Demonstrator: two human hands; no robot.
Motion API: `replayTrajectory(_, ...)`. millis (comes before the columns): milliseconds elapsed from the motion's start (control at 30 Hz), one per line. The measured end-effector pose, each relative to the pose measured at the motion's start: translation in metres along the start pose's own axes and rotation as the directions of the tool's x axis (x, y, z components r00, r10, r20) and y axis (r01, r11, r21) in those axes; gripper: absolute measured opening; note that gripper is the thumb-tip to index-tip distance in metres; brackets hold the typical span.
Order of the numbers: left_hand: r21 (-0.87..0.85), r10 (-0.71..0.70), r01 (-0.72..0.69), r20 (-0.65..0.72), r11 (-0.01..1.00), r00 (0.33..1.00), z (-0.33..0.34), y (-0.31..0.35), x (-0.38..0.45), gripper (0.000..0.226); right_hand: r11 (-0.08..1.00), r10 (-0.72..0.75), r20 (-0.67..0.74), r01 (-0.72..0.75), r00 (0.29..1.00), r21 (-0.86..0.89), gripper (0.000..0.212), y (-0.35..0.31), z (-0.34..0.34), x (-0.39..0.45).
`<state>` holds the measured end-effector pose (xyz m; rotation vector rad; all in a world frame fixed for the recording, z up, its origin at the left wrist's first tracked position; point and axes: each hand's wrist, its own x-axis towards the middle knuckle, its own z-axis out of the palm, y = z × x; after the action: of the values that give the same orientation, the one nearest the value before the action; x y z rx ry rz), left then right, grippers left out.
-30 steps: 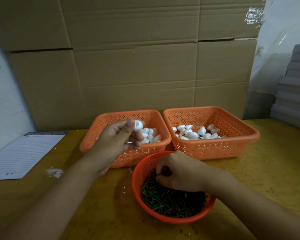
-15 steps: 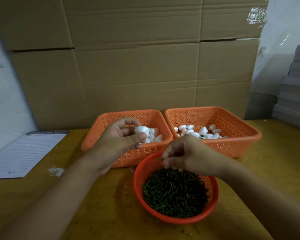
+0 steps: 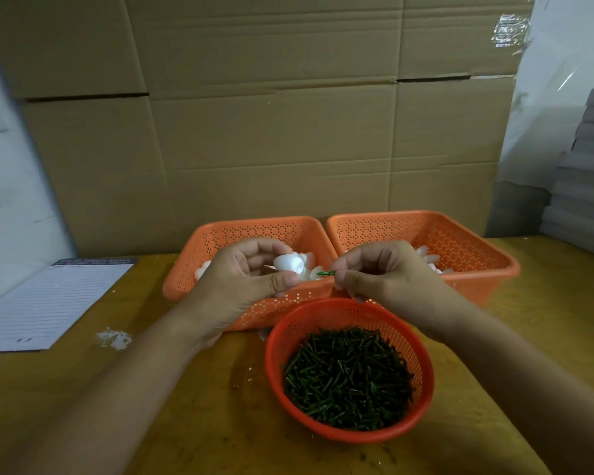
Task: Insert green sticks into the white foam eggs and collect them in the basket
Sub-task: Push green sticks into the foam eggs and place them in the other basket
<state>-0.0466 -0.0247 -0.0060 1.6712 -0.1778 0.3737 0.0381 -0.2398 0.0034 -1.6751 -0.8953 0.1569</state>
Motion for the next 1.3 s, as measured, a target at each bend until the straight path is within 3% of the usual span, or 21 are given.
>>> replayTrajectory(267,0.034,0.065,-0.064,-0.004,0.997,0.998,0.005,0.001,-0.001,0.029,1.0,-0.014,0.04,0.014,0.999,0.002,0.008,-0.004,0.007,-0.003)
replayTrajectory(700,0.041,0.088,-0.087,-0.018,0.995,0.996,0.005,0.0,0.0,0.03,0.998,-0.022,-0.067,0.019,0.998,-0.053,0.014,-0.011,0.01,-0.006)
replayTrajectory(1300,0.164,0.109,-0.106,-0.012,0.981,0.994,0.011,-0.002,-0.001,0.036,0.988,-0.072,-0.06,0.063,0.996,-0.144,0.02,-0.005,0.015,-0.005)
